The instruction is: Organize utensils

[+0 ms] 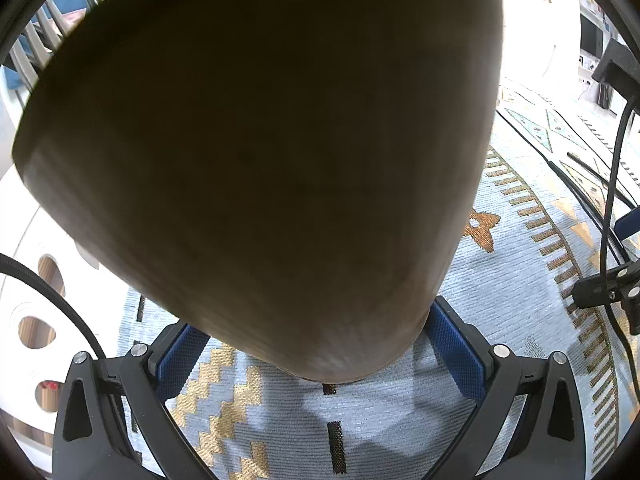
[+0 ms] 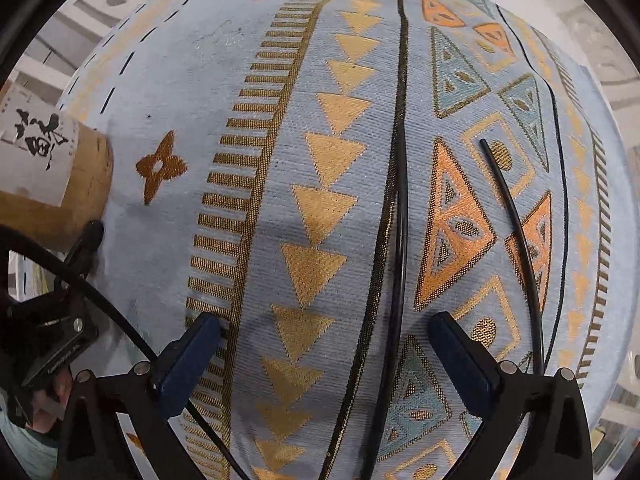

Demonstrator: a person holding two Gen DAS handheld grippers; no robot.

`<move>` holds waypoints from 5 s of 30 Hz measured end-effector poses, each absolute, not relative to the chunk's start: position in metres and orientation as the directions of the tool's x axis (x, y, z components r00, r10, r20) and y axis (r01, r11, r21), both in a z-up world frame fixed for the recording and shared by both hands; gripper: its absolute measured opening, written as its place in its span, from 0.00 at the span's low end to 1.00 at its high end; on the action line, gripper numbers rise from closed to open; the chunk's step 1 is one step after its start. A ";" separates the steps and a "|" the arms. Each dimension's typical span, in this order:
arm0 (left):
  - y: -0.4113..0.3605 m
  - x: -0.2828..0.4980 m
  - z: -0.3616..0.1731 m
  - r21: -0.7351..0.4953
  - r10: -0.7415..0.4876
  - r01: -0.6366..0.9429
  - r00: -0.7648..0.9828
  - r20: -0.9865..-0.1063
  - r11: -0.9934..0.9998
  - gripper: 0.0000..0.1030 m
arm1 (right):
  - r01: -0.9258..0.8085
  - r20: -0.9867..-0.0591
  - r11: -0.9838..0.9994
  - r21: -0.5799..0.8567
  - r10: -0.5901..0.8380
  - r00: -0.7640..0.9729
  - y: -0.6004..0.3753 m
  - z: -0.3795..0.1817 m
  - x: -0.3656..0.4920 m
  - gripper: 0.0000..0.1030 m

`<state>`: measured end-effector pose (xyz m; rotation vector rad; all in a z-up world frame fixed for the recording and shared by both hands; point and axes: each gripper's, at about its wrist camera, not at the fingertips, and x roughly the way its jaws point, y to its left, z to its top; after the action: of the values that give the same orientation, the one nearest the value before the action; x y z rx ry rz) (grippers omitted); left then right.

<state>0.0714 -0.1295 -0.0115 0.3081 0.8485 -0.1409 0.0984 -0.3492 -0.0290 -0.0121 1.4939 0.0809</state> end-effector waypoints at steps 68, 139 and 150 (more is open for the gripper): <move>-0.129 0.072 -0.012 0.208 -0.002 0.244 0.654 -0.757 0.947 1.00 | -0.284 -0.304 0.861 0.422 0.429 0.851 -0.339 0.308 0.052 0.04; -0.129 0.074 -0.011 0.207 -0.003 0.244 0.653 -0.758 0.948 1.00 | 0.150 -0.968 0.984 0.092 0.053 0.246 -0.450 0.008 0.095 0.19; -0.128 0.075 -0.010 0.205 -0.004 0.244 0.652 -0.758 0.948 1.00 | 0.156 -0.985 0.987 0.040 0.013 0.172 -0.455 -0.005 0.109 0.09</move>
<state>0.0750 -0.1283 -0.0102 0.3022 0.8525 -0.1432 0.1091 -0.4553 -0.0051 0.1427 1.3957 -0.1020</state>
